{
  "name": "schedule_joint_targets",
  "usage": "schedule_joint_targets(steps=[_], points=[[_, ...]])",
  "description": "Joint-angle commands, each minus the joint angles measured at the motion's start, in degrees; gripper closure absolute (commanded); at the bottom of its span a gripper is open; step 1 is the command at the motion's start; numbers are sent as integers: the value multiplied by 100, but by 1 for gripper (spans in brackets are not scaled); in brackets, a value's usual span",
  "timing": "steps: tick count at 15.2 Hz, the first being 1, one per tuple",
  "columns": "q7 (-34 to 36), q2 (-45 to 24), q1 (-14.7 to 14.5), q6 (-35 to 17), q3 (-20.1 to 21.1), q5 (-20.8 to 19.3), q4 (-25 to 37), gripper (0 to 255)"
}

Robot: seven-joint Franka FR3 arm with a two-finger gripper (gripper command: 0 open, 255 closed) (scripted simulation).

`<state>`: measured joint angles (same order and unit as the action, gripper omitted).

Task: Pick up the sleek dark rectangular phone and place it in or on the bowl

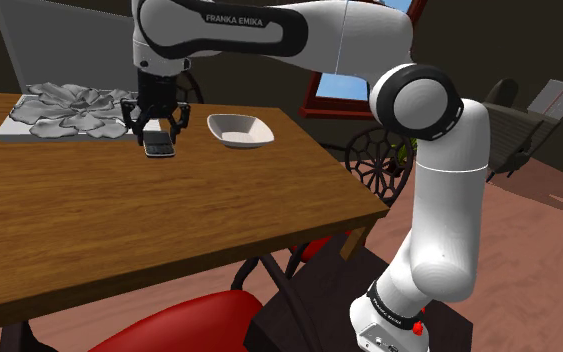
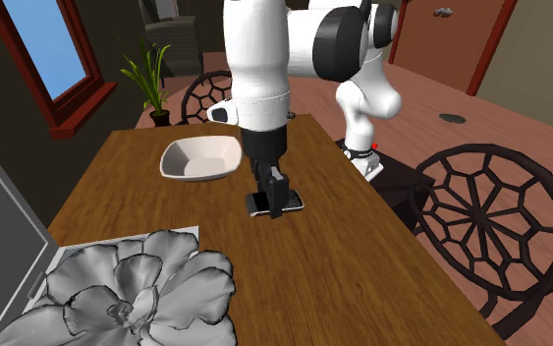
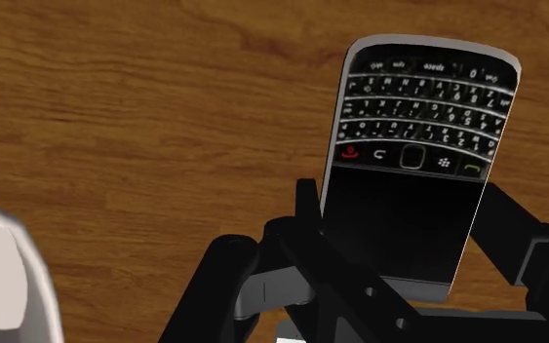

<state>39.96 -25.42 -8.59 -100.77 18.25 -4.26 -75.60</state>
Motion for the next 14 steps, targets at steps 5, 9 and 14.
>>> schedule_joint_targets(steps=[5,9,14], points=[[17,-38,-49,482,9,-11,520,255],[29,-115,-95,819,11,-32,935,255],[-579,319,455,656,-115,147,329,255]])
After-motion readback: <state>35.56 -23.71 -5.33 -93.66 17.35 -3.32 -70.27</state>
